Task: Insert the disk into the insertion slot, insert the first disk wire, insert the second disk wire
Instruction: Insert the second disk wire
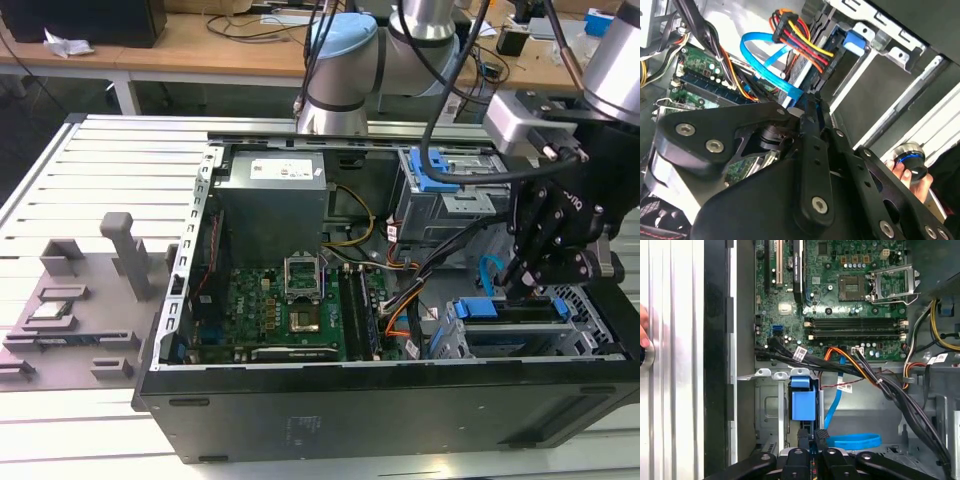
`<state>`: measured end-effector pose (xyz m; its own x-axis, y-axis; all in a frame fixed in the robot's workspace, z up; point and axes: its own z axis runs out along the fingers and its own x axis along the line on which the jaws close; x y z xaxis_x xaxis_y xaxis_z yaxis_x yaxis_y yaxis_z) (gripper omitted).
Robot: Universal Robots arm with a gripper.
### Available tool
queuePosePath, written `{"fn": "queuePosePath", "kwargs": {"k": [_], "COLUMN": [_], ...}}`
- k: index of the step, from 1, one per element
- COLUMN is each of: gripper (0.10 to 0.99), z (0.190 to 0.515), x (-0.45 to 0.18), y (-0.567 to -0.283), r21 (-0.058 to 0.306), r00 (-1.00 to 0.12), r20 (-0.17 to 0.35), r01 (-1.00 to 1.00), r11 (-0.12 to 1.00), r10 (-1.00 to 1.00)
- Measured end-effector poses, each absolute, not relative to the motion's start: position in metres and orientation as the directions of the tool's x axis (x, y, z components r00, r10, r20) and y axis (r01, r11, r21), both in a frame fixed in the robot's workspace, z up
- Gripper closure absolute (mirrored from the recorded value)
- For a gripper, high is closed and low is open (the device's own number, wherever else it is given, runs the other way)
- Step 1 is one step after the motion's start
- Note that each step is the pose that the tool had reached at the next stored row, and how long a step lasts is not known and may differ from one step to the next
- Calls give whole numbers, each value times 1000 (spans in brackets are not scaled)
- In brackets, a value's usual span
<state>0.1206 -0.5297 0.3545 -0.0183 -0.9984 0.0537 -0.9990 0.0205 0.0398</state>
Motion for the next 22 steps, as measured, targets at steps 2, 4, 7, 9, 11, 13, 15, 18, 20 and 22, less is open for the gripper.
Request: {"fn": "queuePosePath", "kwargs": {"k": [2, 4, 7, 9, 11, 13, 15, 18, 20, 22], "gripper": [925, 925, 925, 925, 925, 925, 925, 925, 925, 925], "z": [351, 350, 348, 347, 346, 346, 345, 344, 343, 344], "x": [123, 125, 128, 129, 130, 130, 130, 130, 130, 130], "y": [-530, -530, -530, -529, -529, -529, -529, -529, -529, -529], "r21": [40, 40, 40, 40, 40, 40, 40, 40, 40, 40], "r00": [-18, -18, -18, -18, -18, -18, -18, -18, -18, -17], "r20": [54, 54, 54, 54, 54, 54, 54, 54, 54, 52], "r01": [-999, -999, -999, -999, -999, -999, -999, -999, -999, -999], "r11": [20, 20, 20, 20, 20, 20, 20, 20, 20, 19], "r10": [-998, -998, -998, -998, -998, -998, -998, -998, -998, -998]}}
